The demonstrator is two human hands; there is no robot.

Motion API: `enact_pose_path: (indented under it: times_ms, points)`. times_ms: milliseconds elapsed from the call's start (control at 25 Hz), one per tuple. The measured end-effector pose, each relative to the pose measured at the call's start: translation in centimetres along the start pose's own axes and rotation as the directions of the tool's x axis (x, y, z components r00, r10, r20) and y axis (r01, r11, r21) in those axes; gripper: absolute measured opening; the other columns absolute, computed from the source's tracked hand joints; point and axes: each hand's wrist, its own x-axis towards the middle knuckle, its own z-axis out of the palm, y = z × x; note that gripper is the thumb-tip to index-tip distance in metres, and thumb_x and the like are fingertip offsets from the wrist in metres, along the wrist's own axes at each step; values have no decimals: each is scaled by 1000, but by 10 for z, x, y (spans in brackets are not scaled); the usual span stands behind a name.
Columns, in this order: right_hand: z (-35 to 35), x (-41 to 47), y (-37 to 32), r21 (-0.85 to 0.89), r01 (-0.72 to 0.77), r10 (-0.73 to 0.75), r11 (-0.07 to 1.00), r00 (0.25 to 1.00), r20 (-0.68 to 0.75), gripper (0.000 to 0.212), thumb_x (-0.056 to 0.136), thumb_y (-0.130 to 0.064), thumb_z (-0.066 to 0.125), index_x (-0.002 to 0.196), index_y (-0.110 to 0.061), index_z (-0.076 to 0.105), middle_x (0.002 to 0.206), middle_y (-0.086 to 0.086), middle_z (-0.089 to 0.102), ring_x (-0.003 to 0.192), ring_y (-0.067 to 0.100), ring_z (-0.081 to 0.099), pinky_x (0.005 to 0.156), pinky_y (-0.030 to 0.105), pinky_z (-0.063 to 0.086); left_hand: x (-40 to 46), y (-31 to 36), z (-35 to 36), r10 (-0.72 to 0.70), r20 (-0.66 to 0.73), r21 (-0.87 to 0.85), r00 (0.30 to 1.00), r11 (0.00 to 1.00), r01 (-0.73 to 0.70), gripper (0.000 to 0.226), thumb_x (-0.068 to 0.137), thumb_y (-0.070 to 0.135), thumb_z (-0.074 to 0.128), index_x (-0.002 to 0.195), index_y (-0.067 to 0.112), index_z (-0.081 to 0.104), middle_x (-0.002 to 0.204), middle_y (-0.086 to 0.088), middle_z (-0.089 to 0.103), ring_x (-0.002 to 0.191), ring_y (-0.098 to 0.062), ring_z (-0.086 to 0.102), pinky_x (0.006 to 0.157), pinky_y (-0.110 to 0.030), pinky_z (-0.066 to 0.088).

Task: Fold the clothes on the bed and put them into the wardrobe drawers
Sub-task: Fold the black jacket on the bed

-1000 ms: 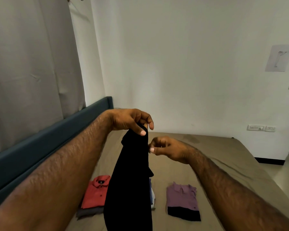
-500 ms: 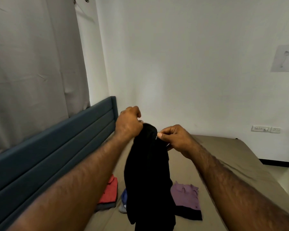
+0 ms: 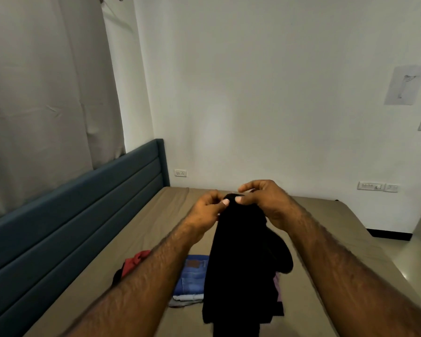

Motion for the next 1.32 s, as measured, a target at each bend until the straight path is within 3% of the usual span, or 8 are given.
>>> enact_pose_path:
  times_ms: [120,240,360,600,760,840,1120,1320]
  points:
    - [-29,-12,12,-312,-23,-2,950,997,-81,8,84,-19,87,87,-16,81,81,-2,79,76,13,73,65,28,55,-1,-5,-8,66,-72,42,995,997,-63,25,103,1,58,88,21,57,82,-6,59,75,-23,52,66,-33,45]
    - [-33,-14,21,-173,60,-90,983,981,-174,7,90,-14,81,84,-18,80,84,0,78,85,20,74,76,35,61,-3,5,-1,-88,38,183,995,980,79,6,102,25,69,100,21,66,83,-1,66,74,-18,61,67,-32,51]
    - [-28,-15,22,-97,83,-96,992,986,-135,11,97,-11,72,90,-17,79,89,3,78,87,20,73,70,29,56,-3,15,2,-316,150,280,937,922,266,31,100,45,69,101,16,78,93,-8,71,86,-19,67,83,-37,51]
    - [-39,-28,29,-68,7,-3,998,998,62,8,93,-7,75,92,-11,82,86,8,77,71,16,65,61,29,50,-18,17,15,-186,-82,-124,979,977,175,21,98,-4,63,112,4,76,108,-13,78,98,-24,74,92,-36,61]
    - [-36,-29,26,-117,46,-52,992,997,-53,7,92,-9,78,91,-14,82,85,3,77,70,12,67,54,22,49,-21,18,13,-215,131,-218,968,946,240,24,98,-6,57,114,1,73,104,-14,74,97,-25,72,94,-37,58]
    - [-39,-31,26,-121,84,-95,989,992,-85,7,92,-11,79,91,-17,82,88,1,78,80,14,72,62,23,54,-22,18,14,-194,186,-168,963,960,226,16,98,3,65,112,3,74,100,-11,73,94,-23,71,92,-36,55]
    - [-30,-34,27,-274,174,-193,946,980,-44,14,83,-13,85,91,-24,81,87,-4,78,88,17,75,82,34,63,-20,12,21,-158,-38,32,987,987,159,11,94,11,76,103,6,78,97,-11,78,88,-21,75,82,-32,59]
    - [-22,-32,25,-409,188,-226,893,973,-46,18,92,-40,79,83,-24,81,77,-11,77,77,7,73,71,27,59,-18,21,28,-191,-41,289,981,937,195,16,93,21,79,102,7,78,96,-11,80,94,-28,78,88,-40,63]
